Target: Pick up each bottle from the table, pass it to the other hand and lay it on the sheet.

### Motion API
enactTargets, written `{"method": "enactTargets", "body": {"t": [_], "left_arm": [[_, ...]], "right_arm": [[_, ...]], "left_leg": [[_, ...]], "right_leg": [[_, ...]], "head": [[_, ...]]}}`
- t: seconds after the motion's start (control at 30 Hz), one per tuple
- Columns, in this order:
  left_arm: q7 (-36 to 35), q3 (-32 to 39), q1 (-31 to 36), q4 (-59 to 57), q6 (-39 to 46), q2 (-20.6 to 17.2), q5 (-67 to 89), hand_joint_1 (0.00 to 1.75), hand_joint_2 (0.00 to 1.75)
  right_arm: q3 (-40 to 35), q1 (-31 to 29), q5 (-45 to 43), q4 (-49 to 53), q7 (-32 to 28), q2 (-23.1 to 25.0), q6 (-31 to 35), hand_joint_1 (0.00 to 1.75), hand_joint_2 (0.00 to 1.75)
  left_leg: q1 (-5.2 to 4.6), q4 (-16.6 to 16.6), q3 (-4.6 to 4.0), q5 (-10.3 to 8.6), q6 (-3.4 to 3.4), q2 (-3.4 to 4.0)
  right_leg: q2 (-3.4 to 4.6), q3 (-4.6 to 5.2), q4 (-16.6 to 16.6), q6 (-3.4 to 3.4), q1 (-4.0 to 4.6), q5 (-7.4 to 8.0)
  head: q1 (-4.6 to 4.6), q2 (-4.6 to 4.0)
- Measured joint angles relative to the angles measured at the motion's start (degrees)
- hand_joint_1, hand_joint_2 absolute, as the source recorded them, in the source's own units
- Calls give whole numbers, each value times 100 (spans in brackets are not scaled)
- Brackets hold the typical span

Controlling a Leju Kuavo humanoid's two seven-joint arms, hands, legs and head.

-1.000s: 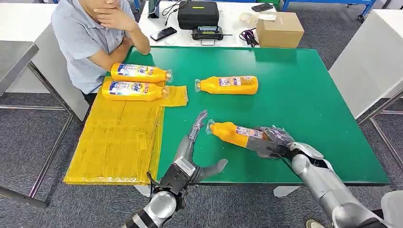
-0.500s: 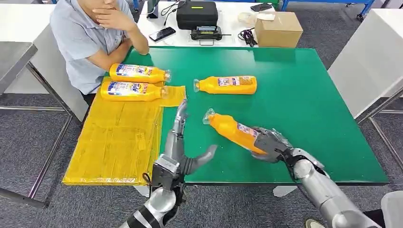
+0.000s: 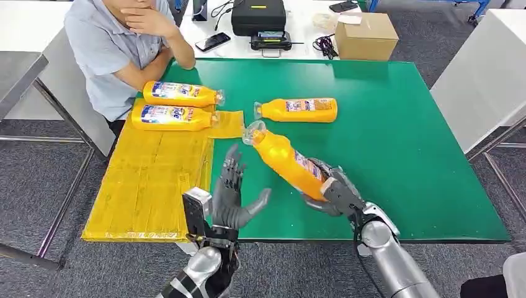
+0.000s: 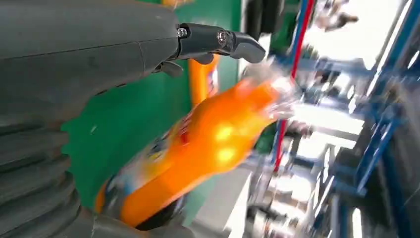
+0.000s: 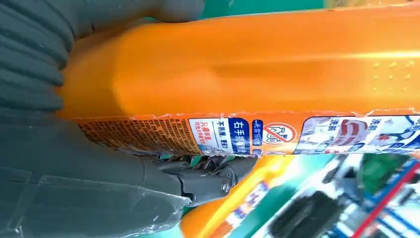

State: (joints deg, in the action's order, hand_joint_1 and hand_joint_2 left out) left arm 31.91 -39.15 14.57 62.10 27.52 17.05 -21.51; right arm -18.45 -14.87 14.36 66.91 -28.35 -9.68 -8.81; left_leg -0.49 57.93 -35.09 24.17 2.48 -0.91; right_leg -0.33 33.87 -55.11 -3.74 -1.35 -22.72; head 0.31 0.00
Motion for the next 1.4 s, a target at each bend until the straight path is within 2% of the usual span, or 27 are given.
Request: {"method": "enactTargets", "body": {"t": [0.57, 1.03, 1.3, 1.4], "left_arm": [[-415, -223, 37, -214, -876, -90, 28, 0, 175], [-413, -216, 86, -304, -892, -90, 44, 0, 175], [-389, -127, 214, -304, -948, -81, 50, 0, 175], [-387, -70, 298, -350, -712, -35, 68, 0, 175]], "right_arm": [[-66, 95, -33, 83, -234, 105, -608, 175, 175], [-199, -30, 9, -134, -258, 118, -614, 175, 175], [-516, -133, 138, -204, -616, 116, -807, 175, 175], [-676, -137, 175, -204, -704, 120, -841, 175, 175]], "left_leg": [[0, 0, -8, 0, 0, 0], [1, 0, -9, 0, 0, 0], [1, 0, -7, -1, -1, 0], [2, 0, -8, -1, -1, 0]], "right_leg": [[0, 7, 0, 0, 0, 0], [-1, 7, 0, 0, 0, 0], [0, 8, 0, 0, 1, 0], [-1, 8, -1, 0, 1, 0]], "head": [[0, 0], [2, 0], [2, 0], [2, 0]]}}
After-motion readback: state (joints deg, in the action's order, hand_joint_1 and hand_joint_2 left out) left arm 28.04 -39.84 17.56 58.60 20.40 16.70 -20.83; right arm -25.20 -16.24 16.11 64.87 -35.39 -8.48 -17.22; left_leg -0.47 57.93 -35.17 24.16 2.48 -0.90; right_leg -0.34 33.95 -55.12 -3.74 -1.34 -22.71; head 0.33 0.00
